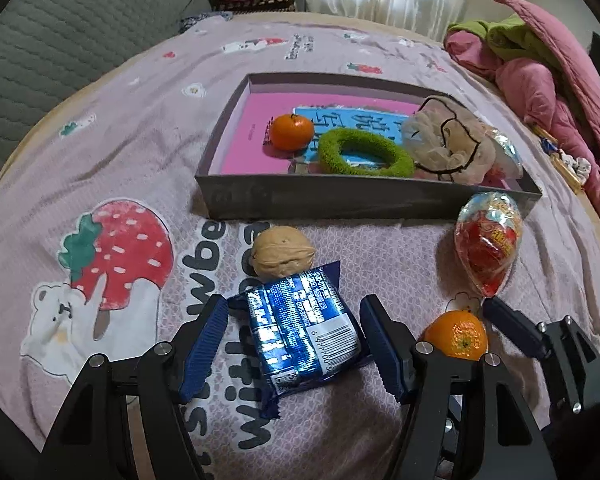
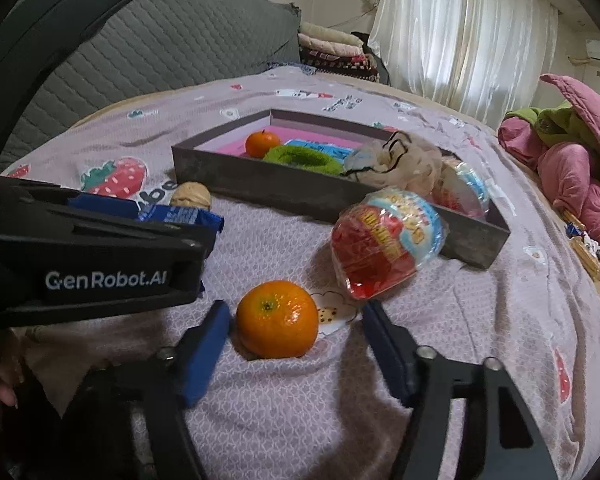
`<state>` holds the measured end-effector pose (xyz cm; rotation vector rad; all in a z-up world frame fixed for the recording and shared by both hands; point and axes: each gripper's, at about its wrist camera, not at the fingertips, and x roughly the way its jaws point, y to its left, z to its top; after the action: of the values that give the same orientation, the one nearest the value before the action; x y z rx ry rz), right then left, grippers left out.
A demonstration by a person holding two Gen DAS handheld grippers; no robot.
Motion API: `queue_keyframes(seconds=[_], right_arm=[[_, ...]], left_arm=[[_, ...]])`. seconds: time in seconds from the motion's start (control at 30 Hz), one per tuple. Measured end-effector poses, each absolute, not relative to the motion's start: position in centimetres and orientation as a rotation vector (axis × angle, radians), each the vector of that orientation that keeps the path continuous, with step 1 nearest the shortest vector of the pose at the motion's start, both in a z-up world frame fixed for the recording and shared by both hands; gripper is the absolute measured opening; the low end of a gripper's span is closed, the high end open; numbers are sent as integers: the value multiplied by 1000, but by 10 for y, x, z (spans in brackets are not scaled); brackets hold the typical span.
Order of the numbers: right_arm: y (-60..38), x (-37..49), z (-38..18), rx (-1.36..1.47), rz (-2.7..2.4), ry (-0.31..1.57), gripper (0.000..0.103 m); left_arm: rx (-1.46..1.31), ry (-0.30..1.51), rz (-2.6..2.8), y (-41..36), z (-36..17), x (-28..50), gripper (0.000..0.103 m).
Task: Organize objects
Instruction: 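Move the left gripper to the blue snack packet while the right gripper approaches the orange, then close the left gripper on the snack packet while the right gripper closes on the orange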
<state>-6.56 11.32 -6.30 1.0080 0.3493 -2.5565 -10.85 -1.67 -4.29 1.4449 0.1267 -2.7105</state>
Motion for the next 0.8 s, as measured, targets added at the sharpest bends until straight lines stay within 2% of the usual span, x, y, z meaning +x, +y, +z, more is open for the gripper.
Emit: queue_keyframes(seconds=[0.27, 0.33, 0.4, 0.43, 0.53, 0.8], right_arm=[[109, -59, -64, 988, -2524, 380, 40], [108, -57, -64, 983, -2522, 392, 39], [110, -57, -64, 986, -2516, 374, 39], [112, -57, -64, 985, -2513, 366, 39], [114, -54, -62, 973, -2515, 361, 39], [123, -50, -52, 918, -2540, 331, 39]], left_arm=[[1481, 118, -2673, -12, -54, -118, 70], [1501, 134, -2671, -11, -58, -119, 70], [1497, 124, -2684, -9, -58, -118, 65], [1496, 139, -2691, -10, -58, -118, 59], [1492, 151, -2710, -12, -56, -116, 54], [1477, 111, -2770, -9, -49, -102, 53]])
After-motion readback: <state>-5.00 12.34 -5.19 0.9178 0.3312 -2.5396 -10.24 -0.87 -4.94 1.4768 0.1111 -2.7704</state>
